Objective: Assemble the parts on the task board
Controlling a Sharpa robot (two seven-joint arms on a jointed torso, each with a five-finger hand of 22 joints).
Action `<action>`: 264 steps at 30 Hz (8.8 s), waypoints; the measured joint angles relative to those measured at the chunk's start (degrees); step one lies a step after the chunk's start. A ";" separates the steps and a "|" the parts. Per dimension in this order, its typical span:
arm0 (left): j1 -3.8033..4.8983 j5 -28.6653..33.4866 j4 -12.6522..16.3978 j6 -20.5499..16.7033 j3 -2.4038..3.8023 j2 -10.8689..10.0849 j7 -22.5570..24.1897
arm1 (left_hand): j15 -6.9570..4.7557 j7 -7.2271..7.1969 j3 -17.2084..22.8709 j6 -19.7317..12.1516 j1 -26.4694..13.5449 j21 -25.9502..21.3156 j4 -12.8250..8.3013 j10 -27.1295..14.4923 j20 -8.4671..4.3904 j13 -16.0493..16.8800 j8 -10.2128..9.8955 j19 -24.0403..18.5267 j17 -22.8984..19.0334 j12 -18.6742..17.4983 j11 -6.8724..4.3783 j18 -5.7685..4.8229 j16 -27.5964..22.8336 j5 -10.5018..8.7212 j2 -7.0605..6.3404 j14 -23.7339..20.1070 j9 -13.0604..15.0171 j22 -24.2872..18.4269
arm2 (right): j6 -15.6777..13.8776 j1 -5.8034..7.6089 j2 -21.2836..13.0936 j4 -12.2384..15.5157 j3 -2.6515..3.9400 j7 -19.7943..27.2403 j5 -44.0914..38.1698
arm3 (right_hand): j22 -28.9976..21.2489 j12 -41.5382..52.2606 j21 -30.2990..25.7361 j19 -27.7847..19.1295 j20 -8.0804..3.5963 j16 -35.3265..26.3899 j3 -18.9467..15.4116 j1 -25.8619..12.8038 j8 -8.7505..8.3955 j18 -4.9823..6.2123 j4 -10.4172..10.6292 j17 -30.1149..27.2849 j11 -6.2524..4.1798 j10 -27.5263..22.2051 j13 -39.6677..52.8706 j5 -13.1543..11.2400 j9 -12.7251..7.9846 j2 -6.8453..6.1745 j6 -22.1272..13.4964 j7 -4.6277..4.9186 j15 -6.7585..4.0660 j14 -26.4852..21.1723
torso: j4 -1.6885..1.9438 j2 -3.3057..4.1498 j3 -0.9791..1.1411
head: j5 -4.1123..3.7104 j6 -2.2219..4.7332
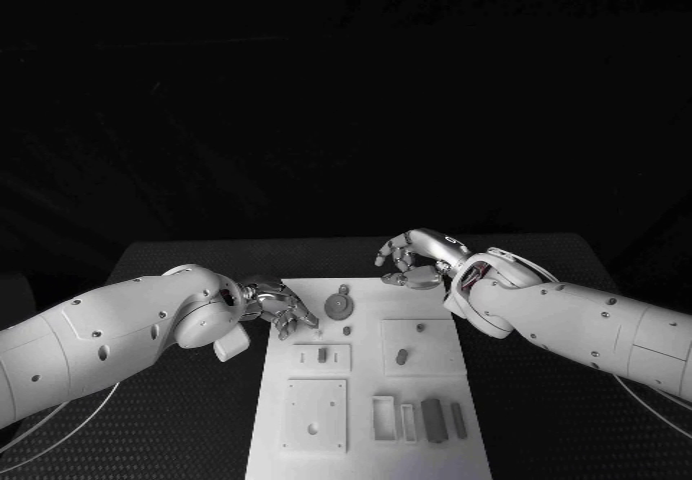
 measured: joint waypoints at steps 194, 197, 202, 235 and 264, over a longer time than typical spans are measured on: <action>1.33 -23.79 4.94 -1.16 -5.18 1.84 -14.50 | -3.88 -4.16 1.21 10.54 -13.78 5.62 8.96 6.92 -1.74 3.03 -0.25 6.01 2.03 7.09 -3.08 0.01 4.86 -9.63 -13.01 7.12 6.67 0.00 | -0.24 2.20 3.99 -12.57 2.18 0.23 5.24 | -0.01 -1.56 -2.44 -2.88 1.63 -1.82 1.27 -0.51 -2.09 0.19 0.00 -1.74 1.24 -2.88 -2.18 2.88 0.46 -0.52 -3.12 1.42 1.11 -2.95 | 0.08 -0.21 0.04 | 0.47 -3.20; 1.31 -23.48 4.92 -1.66 -4.64 1.75 -14.46 | -4.09 -4.36 1.80 10.33 -14.82 5.35 10.82 6.71 -1.74 2.99 -0.46 6.01 1.99 6.87 -2.88 0.01 4.86 -9.63 -14.06 6.91 6.57 0.00 | -0.23 2.20 4.00 -12.60 2.18 0.23 5.24 | -0.01 -1.56 -2.44 -2.88 1.63 -1.82 1.27 -0.51 -2.09 0.19 0.00 -1.74 1.24 -2.88 -2.18 2.88 0.46 -0.52 -3.18 1.48 1.24 -3.08 | 0.09 -0.23 0.04 | 0.47 -3.18; 1.32 -22.30 4.80 -2.84 -3.88 1.60 -14.17 | -4.10 -4.10 2.80 10.08 -16.18 5.35 14.59 6.30 -1.74 2.89 -0.86 6.01 1.88 6.87 -2.88 0.01 4.86 -10.86 -16.64 6.49 6.57 0.02 | -0.22 2.20 4.01 -12.61 2.18 0.22 5.24 | -0.01 -1.56 -2.66 -2.88 1.63 -1.82 1.27 -0.51 -2.09 0.19 0.00 -1.73 1.24 -2.88 -2.21 2.88 0.46 -0.52 -3.19 1.48 1.24 -3.08 | 0.10 -0.24 0.04 | 0.50 -3.03; -0.36 -39.12 6.12 -26.55 -4.99 3.80 16.32 | 3.68 0.96 6.90 -3.37 8.09 -2.86 0.69 -10.36 1.23 -12.87 -10.38 -4.52 -2.01 -25.57 7.49 0.01 -6.95 -9.21 -16.03 -4.11 -6.00 0.04 | -0.02 2.19 3.53 -13.35 2.18 0.19 6.49 | -0.02 -1.56 -2.66 -3.08 1.83 -1.82 1.27 -0.53 -2.55 0.19 0.00 -1.88 1.44 -3.08 -2.44 3.69 0.44 -0.53 -3.84 1.72 1.45 -3.30 | 0.14 -0.12 0.01 | 0.02 -2.42; -4.05 -55.87 0.63 -28.69 -5.16 8.58 17.27 | 2.76 1.66 6.77 -1.61 8.65 -2.17 0.83 -6.57 0.51 -17.55 -10.38 -2.15 0.17 -31.03 7.96 -0.01 -4.43 -8.65 -15.93 -1.54 -9.64 0.02 | 1.90 2.20 3.74 -13.71 2.17 0.24 12.11 | -7.55 -25.61 -23.30 -14.34 8.77 -25.63 2.60 -1.73 -2.53 0.59 0.07 -17.90 4.61 -3.78 -25.47 4.11 2.38 -0.66 -5.13 3.47 7.07 -10.98 | -0.37 0.35 0.03 | -0.43 -2.37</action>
